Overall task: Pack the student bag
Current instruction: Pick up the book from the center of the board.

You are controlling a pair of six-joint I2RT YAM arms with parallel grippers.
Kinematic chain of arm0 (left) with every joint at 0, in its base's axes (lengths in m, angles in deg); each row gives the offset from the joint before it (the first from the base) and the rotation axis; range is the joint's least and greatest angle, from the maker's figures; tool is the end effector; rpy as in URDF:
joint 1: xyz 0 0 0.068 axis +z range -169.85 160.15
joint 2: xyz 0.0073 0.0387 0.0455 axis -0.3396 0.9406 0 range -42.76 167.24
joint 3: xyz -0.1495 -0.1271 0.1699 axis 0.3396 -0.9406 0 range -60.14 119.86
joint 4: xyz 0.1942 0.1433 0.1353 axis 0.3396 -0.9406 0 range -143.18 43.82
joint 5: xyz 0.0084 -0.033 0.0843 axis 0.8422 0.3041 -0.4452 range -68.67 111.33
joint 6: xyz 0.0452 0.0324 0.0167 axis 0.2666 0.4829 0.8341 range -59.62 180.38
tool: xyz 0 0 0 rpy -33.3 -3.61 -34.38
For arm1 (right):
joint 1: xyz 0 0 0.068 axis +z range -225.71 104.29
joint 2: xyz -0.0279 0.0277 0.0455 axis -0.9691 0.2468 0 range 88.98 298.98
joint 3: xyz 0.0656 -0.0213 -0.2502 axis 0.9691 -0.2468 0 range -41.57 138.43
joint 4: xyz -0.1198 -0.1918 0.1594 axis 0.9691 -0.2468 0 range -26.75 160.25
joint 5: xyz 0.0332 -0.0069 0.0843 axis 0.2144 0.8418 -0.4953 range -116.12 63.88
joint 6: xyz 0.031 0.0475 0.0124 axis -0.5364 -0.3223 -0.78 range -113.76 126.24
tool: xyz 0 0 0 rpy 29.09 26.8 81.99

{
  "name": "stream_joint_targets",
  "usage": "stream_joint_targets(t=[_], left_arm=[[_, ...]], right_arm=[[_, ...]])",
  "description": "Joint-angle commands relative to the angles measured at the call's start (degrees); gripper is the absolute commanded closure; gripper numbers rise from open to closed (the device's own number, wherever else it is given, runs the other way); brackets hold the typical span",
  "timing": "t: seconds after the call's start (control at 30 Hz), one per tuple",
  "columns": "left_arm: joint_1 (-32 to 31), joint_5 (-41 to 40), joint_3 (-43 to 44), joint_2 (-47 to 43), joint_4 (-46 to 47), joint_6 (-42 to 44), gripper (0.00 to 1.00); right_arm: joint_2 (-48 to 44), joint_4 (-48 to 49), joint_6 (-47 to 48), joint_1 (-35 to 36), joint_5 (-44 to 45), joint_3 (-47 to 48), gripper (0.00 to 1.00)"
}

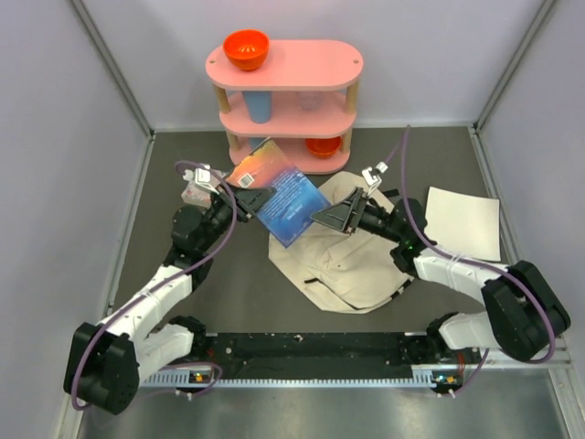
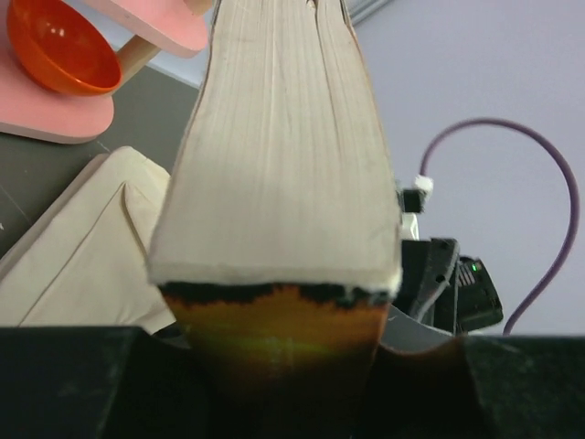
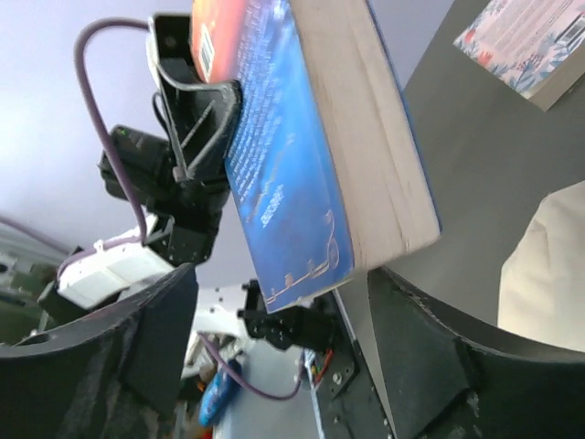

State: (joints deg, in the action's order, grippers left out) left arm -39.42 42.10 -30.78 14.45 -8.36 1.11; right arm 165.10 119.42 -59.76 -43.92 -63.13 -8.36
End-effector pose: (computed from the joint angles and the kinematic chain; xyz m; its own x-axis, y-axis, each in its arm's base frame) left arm 0.2350 -0.0991 0.2745 -0.4687 -0.6863 -0.5561 0.4686 0.3406 -0.8152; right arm 0.2407 0.1786 0.2343 -0.8112 0.3554 -0.4644 -0.4628 0.0952 0.8813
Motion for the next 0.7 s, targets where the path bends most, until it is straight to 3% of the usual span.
stream_joint_targets(t=[0.0, 0.03, 0.13, 0.37, 0.67], left_arm=[[0.3, -5.0, 1.0, 0.4, 12.8, -3.6, 1.0], [0.3, -5.1, 1.6, 0.4, 13.5, -4.1, 1.0], [0.3, -6.2, 2.5, 0.9, 15.6, -5.7, 1.0], [0.3, -7.5, 2.5, 2.6, 22.9, -9.6, 1.0], [0.2, -6.1, 2.1, 3.0, 23.8, -12.3, 1.0]], right_arm=[[-4.5, 10.7, -0.9, 1.6, 11.6, -4.3, 0.16], [-4.7, 10.6, -0.5, 2.0, 12.7, -5.5, 0.09], [-4.8, 11.4, -1.1, 4.9, 17.7, -8.1, 0.04], [0.3, 21.5, -6.2, 10.7, 29.1, -10.3, 0.01], [11.8, 35.8, -9.2, 11.1, 28.6, -4.7, 0.01]])
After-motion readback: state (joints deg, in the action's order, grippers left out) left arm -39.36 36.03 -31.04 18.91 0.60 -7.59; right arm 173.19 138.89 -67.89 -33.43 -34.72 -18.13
